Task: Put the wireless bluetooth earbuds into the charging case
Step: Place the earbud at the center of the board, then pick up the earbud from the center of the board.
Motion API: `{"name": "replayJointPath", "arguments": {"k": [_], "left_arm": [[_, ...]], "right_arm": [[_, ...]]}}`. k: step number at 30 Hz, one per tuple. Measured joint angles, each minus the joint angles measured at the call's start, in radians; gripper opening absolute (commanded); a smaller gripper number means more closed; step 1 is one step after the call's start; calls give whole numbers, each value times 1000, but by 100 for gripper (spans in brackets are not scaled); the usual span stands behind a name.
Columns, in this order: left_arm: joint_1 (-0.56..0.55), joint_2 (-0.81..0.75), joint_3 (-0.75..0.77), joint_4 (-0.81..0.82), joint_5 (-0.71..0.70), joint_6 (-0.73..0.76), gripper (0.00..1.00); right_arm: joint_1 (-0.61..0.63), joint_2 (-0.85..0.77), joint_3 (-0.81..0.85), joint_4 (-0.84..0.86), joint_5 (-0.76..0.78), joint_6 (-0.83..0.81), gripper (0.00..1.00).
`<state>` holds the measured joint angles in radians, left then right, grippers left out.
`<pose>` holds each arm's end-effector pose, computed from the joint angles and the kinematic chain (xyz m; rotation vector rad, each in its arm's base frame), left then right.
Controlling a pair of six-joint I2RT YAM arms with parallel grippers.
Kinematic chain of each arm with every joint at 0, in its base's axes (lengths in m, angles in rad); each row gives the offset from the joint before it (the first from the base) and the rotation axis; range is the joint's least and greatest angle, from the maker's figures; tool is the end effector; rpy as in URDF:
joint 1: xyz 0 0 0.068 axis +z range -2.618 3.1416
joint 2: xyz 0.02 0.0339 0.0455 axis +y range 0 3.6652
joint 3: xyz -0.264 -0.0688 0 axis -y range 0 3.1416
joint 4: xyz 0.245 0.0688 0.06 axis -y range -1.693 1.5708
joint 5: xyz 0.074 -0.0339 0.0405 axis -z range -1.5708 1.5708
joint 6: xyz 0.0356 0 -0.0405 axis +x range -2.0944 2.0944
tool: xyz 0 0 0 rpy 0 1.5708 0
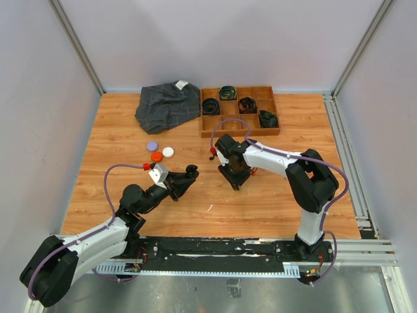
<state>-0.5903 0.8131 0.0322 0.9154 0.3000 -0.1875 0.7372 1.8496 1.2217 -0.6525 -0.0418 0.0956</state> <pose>0.1286 -0.0988 0.1899 0.5458 1.3961 -0.8475 0.2637 0.2414 0.1670 -0.9178 2.7343 0.2257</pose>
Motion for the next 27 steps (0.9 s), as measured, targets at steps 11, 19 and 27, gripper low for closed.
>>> {"name": "replayJointPath", "arguments": {"k": [11,19,27], "left_arm": [[0,1,0,3,-1,0,0],[0,17,0,18,-6,3,0],[0,40,0,27,12,3,0]], "right_arm": [[2,16,126,-112,1,8,45],[2,85,148,-142,0,27,43],[2,132,164,-161,1,36,39]]}}
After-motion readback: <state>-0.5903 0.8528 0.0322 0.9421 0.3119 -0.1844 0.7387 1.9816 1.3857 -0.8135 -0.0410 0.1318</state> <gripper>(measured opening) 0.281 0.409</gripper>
